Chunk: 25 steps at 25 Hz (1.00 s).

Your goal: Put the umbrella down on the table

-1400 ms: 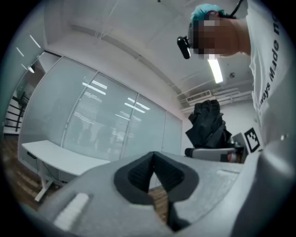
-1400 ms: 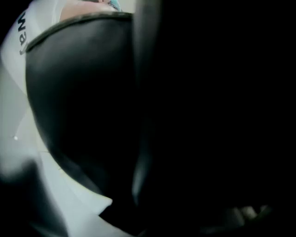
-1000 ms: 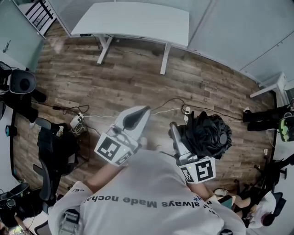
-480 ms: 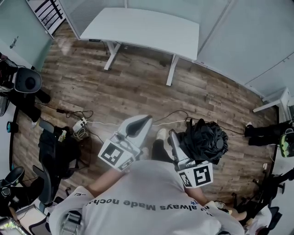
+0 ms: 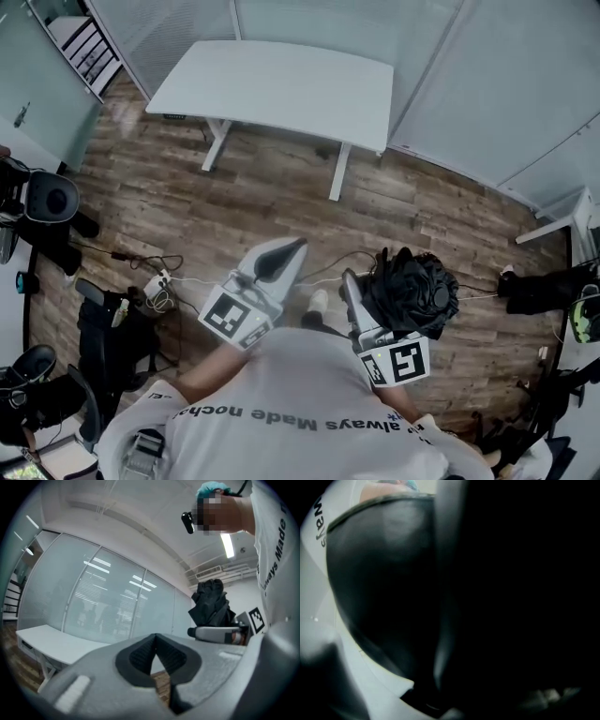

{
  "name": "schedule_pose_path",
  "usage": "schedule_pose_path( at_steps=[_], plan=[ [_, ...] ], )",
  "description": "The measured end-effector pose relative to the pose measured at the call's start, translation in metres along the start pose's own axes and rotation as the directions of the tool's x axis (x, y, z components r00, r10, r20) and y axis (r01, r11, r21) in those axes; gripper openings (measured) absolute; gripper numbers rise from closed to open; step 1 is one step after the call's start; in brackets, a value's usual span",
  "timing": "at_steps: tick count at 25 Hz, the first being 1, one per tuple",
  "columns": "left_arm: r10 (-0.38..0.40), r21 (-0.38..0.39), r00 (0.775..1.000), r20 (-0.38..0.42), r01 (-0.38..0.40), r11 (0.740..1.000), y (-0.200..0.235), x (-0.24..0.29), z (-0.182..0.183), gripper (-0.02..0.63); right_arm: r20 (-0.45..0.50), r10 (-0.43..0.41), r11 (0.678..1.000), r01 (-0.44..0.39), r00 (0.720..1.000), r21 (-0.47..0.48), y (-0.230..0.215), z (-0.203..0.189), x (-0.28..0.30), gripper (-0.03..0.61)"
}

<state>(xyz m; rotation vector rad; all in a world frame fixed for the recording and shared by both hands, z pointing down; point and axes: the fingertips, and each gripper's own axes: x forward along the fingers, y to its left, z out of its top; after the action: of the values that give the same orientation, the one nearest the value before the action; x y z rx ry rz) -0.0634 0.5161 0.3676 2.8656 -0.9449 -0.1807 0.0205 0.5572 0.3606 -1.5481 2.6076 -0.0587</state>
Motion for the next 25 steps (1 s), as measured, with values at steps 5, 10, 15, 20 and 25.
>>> schedule_pose_path(
  at_steps=[5, 10, 15, 20, 25],
  plan=[
    [0.009, 0.009, 1.000, -0.012, -0.009, 1.000, 0.012, 0.073, -0.005, 0.003, -0.001, 0.013, 1.000, -0.014, 1.000, -0.003, -0.068, 0.004, 0.019, 0.225],
    [0.028, 0.000, 0.999, -0.030, -0.028, 1.000, 0.024, 0.123, -0.016, 0.003, -0.022, 0.011, 1.000, -0.011, 1.000, 0.011, -0.120, 0.001, 0.035, 0.225],
    [0.033, -0.005, 0.997, -0.068, -0.034, 0.999, 0.034, 0.155, -0.024, 0.003, -0.027, 0.010, 0.999, -0.009, 1.000, 0.032, -0.153, 0.000, 0.046, 0.225],
    [0.024, -0.005, 0.997, -0.067, -0.024, 1.000, 0.052, 0.179, -0.021, 0.003, -0.034, 0.010, 0.999, -0.008, 0.999, 0.037, -0.173, -0.002, 0.070, 0.225],
    [0.026, -0.010, 0.998, -0.051, -0.027, 1.000, 0.097, 0.200, -0.018, 0.003, -0.039, 0.021, 0.999, -0.020, 0.999, 0.027, -0.187, -0.007, 0.119, 0.225]
  ],
)
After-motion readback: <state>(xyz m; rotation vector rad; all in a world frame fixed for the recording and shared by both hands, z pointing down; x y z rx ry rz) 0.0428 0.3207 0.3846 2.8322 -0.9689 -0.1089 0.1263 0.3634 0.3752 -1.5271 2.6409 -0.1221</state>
